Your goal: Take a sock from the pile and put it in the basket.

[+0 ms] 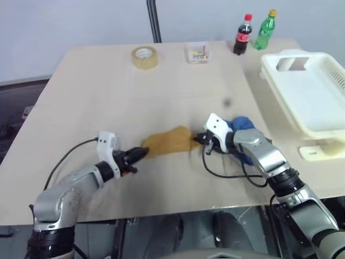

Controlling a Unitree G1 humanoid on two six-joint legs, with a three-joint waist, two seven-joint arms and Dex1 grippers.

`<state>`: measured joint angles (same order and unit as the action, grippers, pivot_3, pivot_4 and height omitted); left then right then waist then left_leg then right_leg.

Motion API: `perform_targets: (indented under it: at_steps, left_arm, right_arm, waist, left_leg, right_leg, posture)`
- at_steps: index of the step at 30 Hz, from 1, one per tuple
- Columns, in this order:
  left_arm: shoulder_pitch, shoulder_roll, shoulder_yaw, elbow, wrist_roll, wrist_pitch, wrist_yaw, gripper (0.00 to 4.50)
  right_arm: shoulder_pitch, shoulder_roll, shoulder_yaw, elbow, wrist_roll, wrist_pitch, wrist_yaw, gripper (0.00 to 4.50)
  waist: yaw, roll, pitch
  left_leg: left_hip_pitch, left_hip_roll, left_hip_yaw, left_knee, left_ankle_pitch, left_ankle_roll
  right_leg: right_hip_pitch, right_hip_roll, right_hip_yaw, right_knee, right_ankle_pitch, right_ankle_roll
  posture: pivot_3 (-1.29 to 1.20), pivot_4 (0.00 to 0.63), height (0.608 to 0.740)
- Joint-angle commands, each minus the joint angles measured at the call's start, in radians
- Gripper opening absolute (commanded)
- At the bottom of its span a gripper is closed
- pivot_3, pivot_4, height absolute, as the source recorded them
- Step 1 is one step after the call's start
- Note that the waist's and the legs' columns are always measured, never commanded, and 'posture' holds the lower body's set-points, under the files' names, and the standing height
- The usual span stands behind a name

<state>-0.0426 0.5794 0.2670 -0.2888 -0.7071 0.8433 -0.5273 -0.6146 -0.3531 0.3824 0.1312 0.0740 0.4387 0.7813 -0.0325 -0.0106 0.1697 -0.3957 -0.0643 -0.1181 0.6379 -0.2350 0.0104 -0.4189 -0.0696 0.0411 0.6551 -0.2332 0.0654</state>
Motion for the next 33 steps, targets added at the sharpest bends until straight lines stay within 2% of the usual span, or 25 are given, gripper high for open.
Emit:
perform_targets:
  at_steps: [1,2,3,6,7,8,11,12,19,25,28,33]
  left_arm:
    - [0.017,0.016,0.055,-0.034,-0.007,-0.035,-0.016,3.36]
    - [0.03,0.024,0.069,-0.045,-0.016,-0.042,-0.033,3.87]
    - [0.05,0.035,0.088,-0.056,-0.03,-0.046,-0.057,3.88]
    - [0.1,0.068,0.163,-0.075,-0.099,-0.026,-0.127,3.88]
    - [0.115,0.085,0.182,-0.079,-0.117,-0.019,-0.151,3.88]
    - [0.123,0.106,0.199,-0.071,-0.132,-0.006,-0.171,3.88]
    - [0.136,0.144,0.212,-0.047,-0.133,-0.009,-0.205,3.88]
    - [0.134,0.15,0.21,-0.039,-0.131,-0.006,-0.204,3.88]
    - [0.059,0.132,0.113,0.022,-0.05,0.015,-0.116,3.88]
    - [-0.06,0.096,-0.016,0.084,-0.012,0.071,-0.079,3.88]
    - [-0.098,0.1,-0.048,0.091,-0.04,0.126,-0.11,3.88]
    - [-0.122,0.083,-0.058,0.105,-0.126,0.167,-0.223,3.88]
  right_arm:
    - [-0.004,-0.032,-0.034,-0.047,-0.012,-0.055,0.018,1.37]
    - [0.002,-0.042,-0.039,-0.071,-0.015,-0.066,0.017,1.98]
    - [0.011,-0.048,-0.052,-0.103,-0.013,-0.078,0.008,2.42]
    - [0.047,-0.08,-0.095,-0.229,0.024,-0.061,0.024,2.42]
    - [0.058,-0.093,-0.11,-0.272,0.044,-0.038,0.037,2.14]
    - [0.068,-0.106,-0.129,-0.31,0.069,-0.022,0.051,1.63]
    - [0.08,-0.113,-0.155,-0.358,0.103,0.012,0.051,0.76]
    - [0.081,-0.11,-0.153,-0.364,0.109,0.011,0.052,0.12]
    - [0.026,-0.009,-0.03,-0.182,0.024,-0.112,0.052,0.06]
    - [-0.013,0.055,0.052,0.073,-0.074,-0.248,0.055,0.06]
    - [-0.019,0.055,0.078,0.134,-0.115,-0.292,0.068,0.06]
    - [-0.012,0.058,0.067,0.126,-0.12,-0.29,0.077,0.06]
  waist:
    - [0.0,0.0,0.0]
    - [-0.002,0.0,0.0]
    - [-0.003,0.0,0.0]
    - [-0.006,0.0,0.0]
    - [-0.005,0.0,0.001]
    - [-0.005,0.0,0.001]
    - [-0.003,0.0,0.001]
    - [-0.003,0.0,0.001]
    - [-0.005,0.0,0.001]
    - [-0.001,0.0,0.0]
    - [-0.002,0.0,0.0]
    - [-0.007,0.0,0.0]
  left_leg:
    - [0.0,0.0,0.0,0.0,0.0,0.0]
    - [0.0,0.0,0.0,0.0,0.0,0.0]
    - [0.0,0.0,0.0,0.0,0.0,0.0]
    - [-0.001,0.001,0.0,-0.001,0.0,0.0]
    - [-0.001,0.001,0.0,-0.001,0.0,0.0]
    - [-0.002,0.001,-0.001,-0.001,0.0,0.001]
    - [-0.002,0.001,-0.001,-0.001,-0.002,0.003]
    - [-0.001,0.001,-0.001,0.0,-0.002,0.004]
    - [0.0,0.001,0.0,0.0,-0.002,0.003]
    - [0.0,0.0,0.0,0.0,0.0,0.0]
    - [0.0,-0.001,0.0,0.0,0.0,0.0]
    - [0.001,0.0,0.0,0.0,0.0,0.0]
  right_leg:
    - [0.0,0.0,0.0,0.0,0.0,0.0]
    - [0.0,0.0,0.0,0.0,0.0,0.0]
    - [0.0,0.0,0.0,0.0,0.0,0.0]
    - [-0.001,0.0,0.001,0.0,0.0,0.0]
    - [-0.001,0.0,0.0,-0.001,0.0,0.0]
    - [-0.001,-0.001,0.0,-0.002,0.0,0.0]
    - [-0.001,0.0,-0.001,-0.002,0.0,0.0]
    - [0.0,0.0,-0.001,-0.002,0.0,0.0]
    - [0.0,0.0,0.0,0.0,0.0,0.0]
    - [0.0,0.0,0.0,0.001,0.0,0.0]
    - [0.0,0.0,0.0,0.001,0.0,0.0]
    - [0.0,0.0,0.0,0.002,0.0,0.0]
  posture:
    - [0.0,0.15,0.74]
    - [0.0,0.15,0.74]
    - [0.0,0.15,0.74]
    - [0.0,0.15,0.74]
    - [0.0,0.15,0.74]
    - [0.0,0.15,0.74]
    - [0.0,0.15,0.74]
    - [0.0,0.15,0.74]
    - [0.0,0.15,0.74]
    - [0.0,0.15,0.74]
    - [0.0,0.15,0.74]
    - [0.0,0.15,0.74]
